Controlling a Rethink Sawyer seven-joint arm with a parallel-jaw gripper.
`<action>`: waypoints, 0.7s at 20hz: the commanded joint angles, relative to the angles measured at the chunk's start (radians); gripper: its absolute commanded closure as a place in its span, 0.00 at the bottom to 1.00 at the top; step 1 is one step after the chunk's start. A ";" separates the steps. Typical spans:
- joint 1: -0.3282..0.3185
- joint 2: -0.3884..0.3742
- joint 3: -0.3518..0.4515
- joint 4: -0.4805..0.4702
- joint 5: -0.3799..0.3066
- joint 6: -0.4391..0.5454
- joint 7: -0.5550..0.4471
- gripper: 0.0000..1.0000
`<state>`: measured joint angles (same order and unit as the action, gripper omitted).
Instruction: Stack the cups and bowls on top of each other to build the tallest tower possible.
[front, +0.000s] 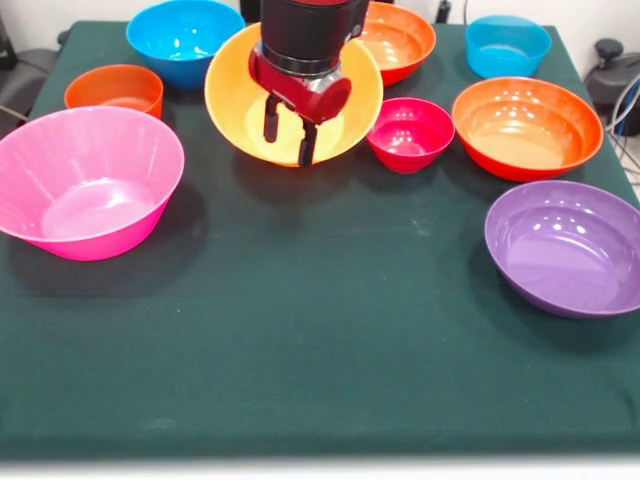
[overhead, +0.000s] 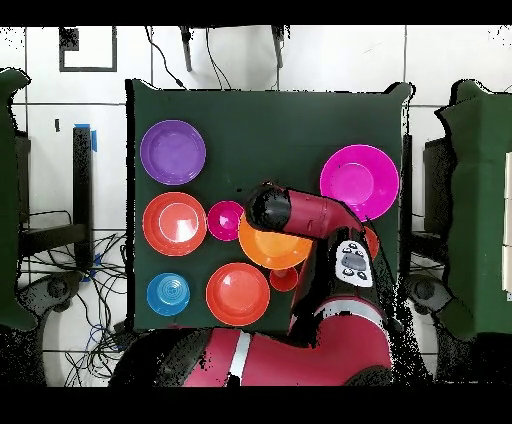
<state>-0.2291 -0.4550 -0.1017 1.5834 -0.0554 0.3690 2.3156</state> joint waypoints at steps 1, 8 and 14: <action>0.060 0.021 0.059 -0.017 -0.043 0.107 -0.008 0.00; 0.060 -0.036 0.068 0.001 -0.029 0.162 -0.022 0.00; 0.049 -0.036 0.079 -0.002 -0.032 0.157 -0.032 0.00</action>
<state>-0.1793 -0.4897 -0.1076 1.5831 -0.0556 0.4271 2.3156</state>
